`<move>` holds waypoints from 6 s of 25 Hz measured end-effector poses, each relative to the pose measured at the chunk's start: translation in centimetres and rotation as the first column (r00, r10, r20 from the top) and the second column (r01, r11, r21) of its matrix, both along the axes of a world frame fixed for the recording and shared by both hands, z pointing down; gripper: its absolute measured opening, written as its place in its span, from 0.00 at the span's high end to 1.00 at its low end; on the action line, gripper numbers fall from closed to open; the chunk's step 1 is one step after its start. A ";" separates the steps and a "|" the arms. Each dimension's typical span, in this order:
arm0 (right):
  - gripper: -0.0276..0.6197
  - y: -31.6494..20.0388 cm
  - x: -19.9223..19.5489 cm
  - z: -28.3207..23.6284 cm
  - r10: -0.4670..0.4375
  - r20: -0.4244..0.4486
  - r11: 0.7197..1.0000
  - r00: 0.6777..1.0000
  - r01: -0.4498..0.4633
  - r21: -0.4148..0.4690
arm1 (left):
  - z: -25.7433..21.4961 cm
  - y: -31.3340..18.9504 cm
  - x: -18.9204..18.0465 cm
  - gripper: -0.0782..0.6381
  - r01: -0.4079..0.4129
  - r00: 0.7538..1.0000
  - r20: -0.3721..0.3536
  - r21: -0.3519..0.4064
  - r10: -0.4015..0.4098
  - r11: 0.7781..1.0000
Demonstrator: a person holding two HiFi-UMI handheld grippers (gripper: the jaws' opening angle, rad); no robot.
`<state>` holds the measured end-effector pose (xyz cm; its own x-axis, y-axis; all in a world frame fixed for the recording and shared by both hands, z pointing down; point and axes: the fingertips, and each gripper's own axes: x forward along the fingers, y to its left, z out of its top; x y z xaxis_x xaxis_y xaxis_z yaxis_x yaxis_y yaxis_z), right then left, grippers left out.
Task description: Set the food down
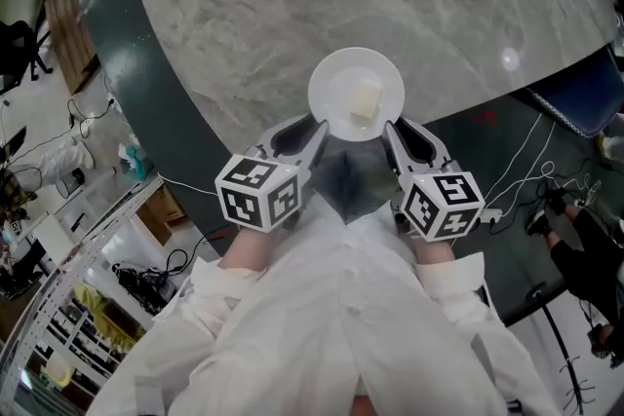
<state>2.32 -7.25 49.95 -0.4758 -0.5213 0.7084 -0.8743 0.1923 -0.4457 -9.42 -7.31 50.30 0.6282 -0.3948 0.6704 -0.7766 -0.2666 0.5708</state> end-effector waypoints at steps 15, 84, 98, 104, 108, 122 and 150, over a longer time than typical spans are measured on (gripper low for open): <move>0.86 -2.3 0.8 -2.3 0.069 -0.003 0.994 0.998 -0.068 0.089 | -2.2 -2.4 0.8 0.76 -0.093 0.996 0.008 0.103 0.092 0.990; 0.86 -33.9 4.8 -0.5 -0.247 -0.004 0.967 0.969 0.247 0.057 | -1.1 -31.2 5.5 0.76 0.110 0.982 0.143 0.113 -0.125 0.988; 0.86 -34.1 4.7 0.1 -0.258 -0.034 0.966 0.966 0.259 0.022 | -0.3 -31.9 5.4 0.76 0.077 0.977 0.191 0.096 -0.094 0.992; 0.86 -34.1 4.5 0.2 -0.264 -0.026 0.964 0.964 0.264 0.016 | -0.2 -32.0 5.1 0.76 0.067 0.976 0.197 0.111 -0.088 0.992; 0.86 -34.1 4.5 0.4 -0.276 -0.018 0.961 0.961 0.277 0.016 | -0.2 -32.0 5.2 0.76 0.065 0.976 0.197 0.129 -0.090 0.990; 0.86 -34.0 6.1 -1.5 -0.244 -0.026 0.966 0.970 0.245 0.083 | -1.5 -30.9 3.7 0.76 0.101 0.973 0.191 0.166 -0.132 0.981; 0.95 -19.2 0.3 -10.8 -0.321 0.048 0.900 0.946 0.289 0.325 | -9.1 -17.9 2.6 0.80 -0.040 0.997 0.078 0.354 0.013 0.935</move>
